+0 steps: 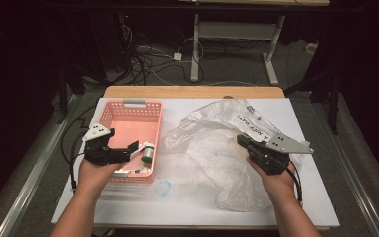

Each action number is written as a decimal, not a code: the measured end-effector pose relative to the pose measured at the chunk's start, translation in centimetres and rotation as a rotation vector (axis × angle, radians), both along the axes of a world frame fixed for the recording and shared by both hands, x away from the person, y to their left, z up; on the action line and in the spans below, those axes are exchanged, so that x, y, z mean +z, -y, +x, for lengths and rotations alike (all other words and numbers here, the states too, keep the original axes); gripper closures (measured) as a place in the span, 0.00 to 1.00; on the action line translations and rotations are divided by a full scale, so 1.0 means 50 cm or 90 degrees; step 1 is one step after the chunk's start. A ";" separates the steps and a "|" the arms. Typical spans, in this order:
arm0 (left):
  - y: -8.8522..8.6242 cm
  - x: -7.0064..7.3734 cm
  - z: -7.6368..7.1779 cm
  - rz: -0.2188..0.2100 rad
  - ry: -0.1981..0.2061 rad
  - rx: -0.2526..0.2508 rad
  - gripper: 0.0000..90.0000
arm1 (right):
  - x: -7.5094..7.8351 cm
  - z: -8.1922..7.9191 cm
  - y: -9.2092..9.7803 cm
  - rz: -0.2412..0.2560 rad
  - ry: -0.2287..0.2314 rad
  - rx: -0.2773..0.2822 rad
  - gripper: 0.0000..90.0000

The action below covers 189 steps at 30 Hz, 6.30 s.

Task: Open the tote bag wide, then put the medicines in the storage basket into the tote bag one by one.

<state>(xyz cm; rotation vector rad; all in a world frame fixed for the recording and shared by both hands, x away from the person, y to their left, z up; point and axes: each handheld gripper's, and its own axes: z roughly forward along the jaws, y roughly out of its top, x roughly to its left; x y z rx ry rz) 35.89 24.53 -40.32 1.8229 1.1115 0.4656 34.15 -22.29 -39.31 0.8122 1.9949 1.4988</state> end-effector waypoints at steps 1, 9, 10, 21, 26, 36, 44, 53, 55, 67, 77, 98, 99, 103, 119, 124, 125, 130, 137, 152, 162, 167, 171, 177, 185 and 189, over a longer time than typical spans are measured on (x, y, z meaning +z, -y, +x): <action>0.000 0.000 0.000 0.000 0.000 0.000 0.00 | 0.000 0.000 0.000 -0.002 0.001 0.000 1.00; -0.012 -0.005 0.066 0.038 -0.037 0.009 0.00 | -0.001 0.000 -0.002 -0.003 0.001 0.000 1.00; -0.013 -0.010 0.074 0.046 -0.047 0.008 0.00 | -0.001 0.000 -0.002 -0.003 0.000 0.000 1.00; 0.007 -0.050 0.117 0.124 -0.151 -0.011 0.00 | -0.002 0.001 -0.002 -0.003 -0.002 0.003 1.00; 0.016 -0.064 0.126 0.158 -0.191 -0.018 0.01 | -0.003 0.002 -0.002 -0.002 -0.003 0.002 1.00; 0.020 -0.078 0.140 0.178 -0.260 -0.037 0.12 | -0.001 0.002 -0.004 0.001 -0.005 0.005 1.00; 0.033 -0.090 0.146 0.221 -0.302 -0.067 0.24 | -0.007 0.007 -0.007 -0.005 -0.014 0.010 1.00; 0.049 -0.100 0.150 0.278 -0.324 -0.089 0.40 | -0.011 0.004 -0.008 -0.008 -0.017 0.013 1.00; 0.053 -0.104 0.152 0.290 -0.335 -0.094 0.43 | -0.009 0.004 -0.007 -0.007 -0.014 0.015 1.00; 0.053 -0.105 0.151 0.285 -0.329 -0.102 0.66 | -0.005 0.006 -0.002 0.008 -0.016 0.017 1.00; 0.056 -0.104 0.149 0.289 -0.324 -0.100 0.74 | -0.004 0.008 0.010 0.017 -0.019 0.013 1.00; 0.055 -0.093 0.141 0.287 -0.300 -0.081 0.75 | 0.002 0.003 0.019 0.011 -0.006 0.007 1.00; 0.054 -0.091 0.140 0.284 -0.296 -0.078 0.75 | 0.003 0.003 0.020 0.014 -0.004 0.008 1.00; 0.050 -0.084 0.135 0.274 -0.272 -0.071 0.75 | 0.006 0.001 0.022 0.018 -0.005 0.005 1.00; 0.021 -0.033 0.100 0.154 -0.129 -0.056 0.75 | 0.019 -0.004 0.033 0.026 0.008 0.003 1.00; 0.012 -0.017 0.087 0.139 -0.103 -0.030 0.75 | 0.017 -0.003 0.032 0.024 0.009 0.002 1.00; 0.012 -0.014 0.083 0.141 -0.097 -0.032 0.75 | 0.017 -0.002 0.032 0.024 0.011 0.003 1.00; 0.014 -0.003 0.067 0.105 -0.080 -0.032 0.75 | 0.016 -0.003 0.031 0.026 0.006 0.003 1.00; 0.033 0.014 0.026 0.072 -0.036 -0.039 0.75 | 0.013 -0.003 0.028 0.027 0.003 0.007 1.00; 0.047 0.006 -0.034 0.046 0.017 -0.037 0.75 | 0.015 -0.008 0.028 0.025 0.006 0.012 1.00; 0.048 0.026 -0.054 0.023 0.044 -0.055 0.75 | 0.011 -0.005 0.024 0.020 0.004 0.010 1.00; 0.059 0.029 -0.059 0.018 0.046 -0.063 0.75 | 0.013 -0.006 0.028 0.021 0.006 0.011 1.00; 0.069 0.038 -0.067 0.006 0.054 -0.070 0.75 | 0.012 -0.006 0.028 0.029 -0.001 0.010 1.00; 0.092 0.041 -0.075 -0.005 0.055 -0.094 0.75 | 0.013 -0.007 0.024 0.029 0.002 0.015 1.00; 0.128 0.043 -0.090 -0.021 0.052 -0.133 0.75 | 0.017 -0.007 0.030 0.026 0.010 0.014 1.00; 0.141 0.042 -0.095 -0.028 0.060 -0.150 0.75 | 0.017 -0.008 0.029 0.026 0.011 0.013 1.00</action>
